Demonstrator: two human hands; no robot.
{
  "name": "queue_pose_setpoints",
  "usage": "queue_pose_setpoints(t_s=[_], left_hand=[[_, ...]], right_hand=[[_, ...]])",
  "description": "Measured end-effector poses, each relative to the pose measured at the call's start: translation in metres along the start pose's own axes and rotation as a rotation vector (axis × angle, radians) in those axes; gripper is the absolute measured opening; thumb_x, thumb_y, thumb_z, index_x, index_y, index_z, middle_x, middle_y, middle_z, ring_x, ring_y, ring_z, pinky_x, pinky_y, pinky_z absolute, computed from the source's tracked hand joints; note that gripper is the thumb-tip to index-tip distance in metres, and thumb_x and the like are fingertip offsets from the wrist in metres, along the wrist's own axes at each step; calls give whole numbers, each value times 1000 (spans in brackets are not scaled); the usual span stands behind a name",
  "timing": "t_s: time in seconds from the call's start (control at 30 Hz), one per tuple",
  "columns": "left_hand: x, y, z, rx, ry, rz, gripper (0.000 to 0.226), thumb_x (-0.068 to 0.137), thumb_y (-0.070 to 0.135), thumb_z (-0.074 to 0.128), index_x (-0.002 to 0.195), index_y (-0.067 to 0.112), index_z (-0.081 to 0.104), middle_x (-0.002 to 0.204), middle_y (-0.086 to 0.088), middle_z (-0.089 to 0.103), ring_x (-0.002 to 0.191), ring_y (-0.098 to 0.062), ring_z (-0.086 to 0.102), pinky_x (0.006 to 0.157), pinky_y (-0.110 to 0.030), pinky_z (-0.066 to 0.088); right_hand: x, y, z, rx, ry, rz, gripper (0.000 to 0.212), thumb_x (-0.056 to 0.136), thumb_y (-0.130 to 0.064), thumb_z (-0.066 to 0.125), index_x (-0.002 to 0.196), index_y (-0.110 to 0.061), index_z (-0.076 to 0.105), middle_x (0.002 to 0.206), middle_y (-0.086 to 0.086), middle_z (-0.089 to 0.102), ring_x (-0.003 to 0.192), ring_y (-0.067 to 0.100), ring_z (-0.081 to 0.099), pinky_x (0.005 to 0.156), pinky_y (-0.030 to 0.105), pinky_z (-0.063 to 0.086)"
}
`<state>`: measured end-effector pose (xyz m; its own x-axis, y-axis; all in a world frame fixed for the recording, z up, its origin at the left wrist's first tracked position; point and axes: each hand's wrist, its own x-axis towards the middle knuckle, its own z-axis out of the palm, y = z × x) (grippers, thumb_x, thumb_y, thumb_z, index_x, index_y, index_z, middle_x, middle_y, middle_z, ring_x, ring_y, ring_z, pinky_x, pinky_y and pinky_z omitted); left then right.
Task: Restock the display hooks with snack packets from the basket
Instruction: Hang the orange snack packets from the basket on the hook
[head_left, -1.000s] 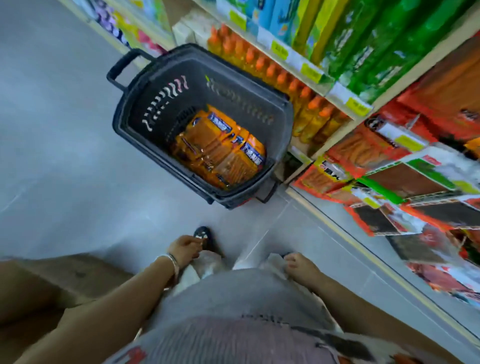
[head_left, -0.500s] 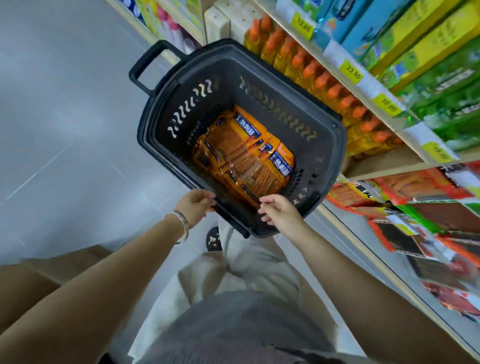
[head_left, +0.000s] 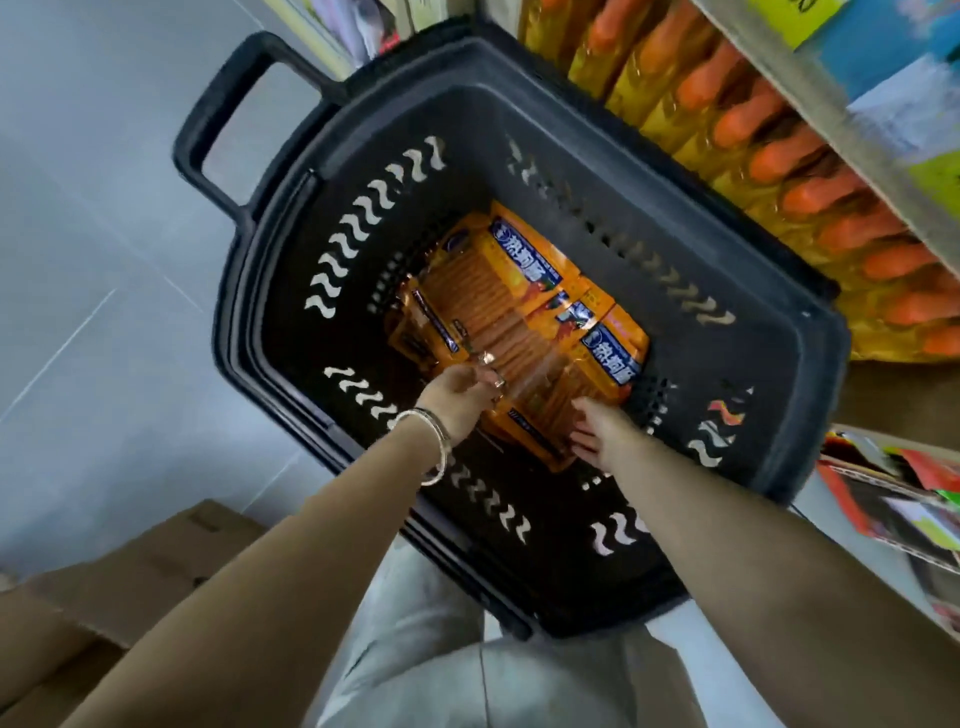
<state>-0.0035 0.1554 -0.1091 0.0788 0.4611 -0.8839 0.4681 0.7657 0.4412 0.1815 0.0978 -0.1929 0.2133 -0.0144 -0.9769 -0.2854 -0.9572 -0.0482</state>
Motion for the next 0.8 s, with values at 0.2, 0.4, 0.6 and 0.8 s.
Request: queue_pose_setpoints(t_s=[0.2, 0.4, 0.6, 0.8], left_hand=[[67, -3, -22, 138, 29, -39, 3, 89, 27, 57, 91, 28, 59, 112, -5, 65, 104, -25, 61, 98, -41, 46], [88, 1, -19, 51, -21, -8, 18, 94, 15, 48, 83, 25, 60, 84, 9, 64, 80, -12, 62, 74, -27, 50], [86, -3, -20, 175, -134, -14, 11, 92, 26, 52, 98, 27, 62, 104, 2, 66, 95, -13, 62, 85, -31, 51], [78, 0, -24, 184, -138, -79, 13, 92, 27, 49, 88, 31, 60, 121, -5, 62, 114, -25, 56, 103, -45, 41]], right_hand=[[64, -4, 28, 217, 16, 107, 69, 84, -51, 62, 140, -16, 43, 139, 10, 50, 126, 28, 49, 103, 41, 38], [98, 11, 41, 370, 179, 142, 107, 57, -57, 83, 143, -17, 34, 139, 13, 48, 122, 33, 51, 100, 57, 41], [84, 32, 38, 464, 402, 12, 90, 60, -31, 88, 134, -9, 43, 130, 12, 56, 110, 31, 58, 93, 44, 49], [13, 39, 38, 280, 512, -302, 42, 74, -32, 78, 108, -17, 58, 95, -5, 63, 90, 20, 63, 65, 20, 44]])
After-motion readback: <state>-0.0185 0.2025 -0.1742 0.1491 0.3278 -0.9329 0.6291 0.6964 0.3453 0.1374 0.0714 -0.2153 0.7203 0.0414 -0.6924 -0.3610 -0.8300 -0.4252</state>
